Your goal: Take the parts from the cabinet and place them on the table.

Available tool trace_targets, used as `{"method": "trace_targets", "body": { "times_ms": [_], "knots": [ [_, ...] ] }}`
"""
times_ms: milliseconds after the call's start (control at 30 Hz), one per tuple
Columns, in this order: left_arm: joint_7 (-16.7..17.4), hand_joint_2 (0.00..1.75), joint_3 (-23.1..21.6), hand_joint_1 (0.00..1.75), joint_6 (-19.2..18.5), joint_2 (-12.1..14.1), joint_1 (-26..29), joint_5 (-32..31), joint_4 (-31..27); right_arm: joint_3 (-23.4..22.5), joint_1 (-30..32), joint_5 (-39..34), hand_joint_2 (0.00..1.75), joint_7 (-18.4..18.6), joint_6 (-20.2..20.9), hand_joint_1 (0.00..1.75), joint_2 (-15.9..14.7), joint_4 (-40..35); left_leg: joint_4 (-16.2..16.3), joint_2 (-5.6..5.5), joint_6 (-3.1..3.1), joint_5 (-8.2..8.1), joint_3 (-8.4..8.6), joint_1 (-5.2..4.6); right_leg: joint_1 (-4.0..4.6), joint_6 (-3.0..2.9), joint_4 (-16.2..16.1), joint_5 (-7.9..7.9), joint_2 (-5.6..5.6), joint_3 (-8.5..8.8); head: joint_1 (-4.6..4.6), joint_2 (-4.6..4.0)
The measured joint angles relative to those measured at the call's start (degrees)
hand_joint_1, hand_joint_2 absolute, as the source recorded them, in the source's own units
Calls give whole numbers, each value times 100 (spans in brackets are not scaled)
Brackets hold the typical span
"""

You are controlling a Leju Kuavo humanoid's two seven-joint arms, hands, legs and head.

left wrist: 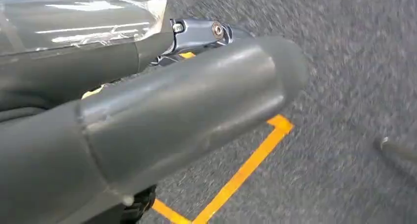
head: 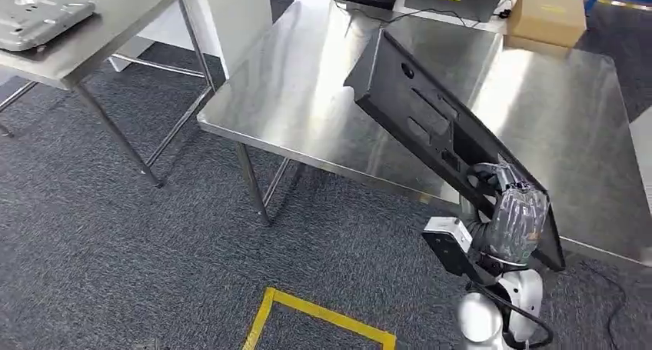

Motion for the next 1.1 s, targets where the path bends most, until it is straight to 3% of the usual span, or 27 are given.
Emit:
{"method": "trace_targets", "body": {
  "times_ms": [33, 67, 133, 167, 200, 233, 267, 300, 567, 1100],
  "knots": [
    [0, 0, 15, 0, 0, 0, 0, -9, 0, 2, 6, 0, 175, 0, -2, 175, -2, 20, 4, 44, 0, -2, -1, -3, -8, 50, 207, -18, -9, -105, 7, 0],
    [0, 0, 28, 0, -4, 0, -1, -17, 0, 0, 10, 2, 175, 0, -9, 175, -18, 37, 4, 86, -6, -6, 4, -3, -17, 110, 58, 66, -17, -29, 2, 0],
    [0, 0, 52, 0, -11, -4, -7, -65, 0, 2, 9, 17, 175, -4, -15, 175, -24, 46, 6, 127, -18, -13, 22, -3, -30, 227, -897, 449, -61, 488, 9, 0],
    [0, 0, 66, 0, -24, -11, -11, -83, 0, 4, 3, 26, 175, -7, -20, 175, -24, 46, 8, 134, -33, -19, 34, -4, -32, 249, -1467, 625, -119, 807, 7, 0],
    [0, 0, 92, 0, -26, -13, -13, -114, 0, 9, -1, 26, 175, -7, -22, 175, -26, 46, 22, 137, -59, -33, 42, -47, -12, 177, -1688, 707, -182, 896, 7, 0],
    [-2, 0, 107, 0, -24, -13, -10, -120, 0, 18, -1, 26, 175, -7, -22, 175, -24, 46, 35, 129, -90, -51, 44, -61, 0, 102, -1725, 764, -166, 954, 7, 0],
    [0, 0, 111, 0, -24, -6, -7, -120, -2, 20, -5, 28, 175, -7, -24, 175, -31, 50, 70, 121, -18, -89, 28, -79, -61, 63, -1722, 795, -166, 954, -2, 0],
    [0, 0, 116, 0, -24, -9, -3, -122, 0, 26, -2, 26, 175, -7, -24, 175, -35, 55, 68, 121, 26, -55, 28, -68, -38, 67, -1715, 792, -165, 950, -7, 0],
    [-13, 0, 290, 0, -205, -11, -10, -448, 0, 37, -278, 322, 175, 197, 142, 175, -63, 197, 29, 122, -125, -23, 29, -27, 26, 22, -1698, 790, -159, 920, 0, 0],
    [160, 0, 570, 0, -407, 2, -144, -1095, 0, -245, -2244, 1382, 175, 1043, 708, 175, -162, 2086, 36, 120, -132, -10, 20, -87, 6, 10, -1694, 805, -160, 914, 0, 0]
  ]
}}
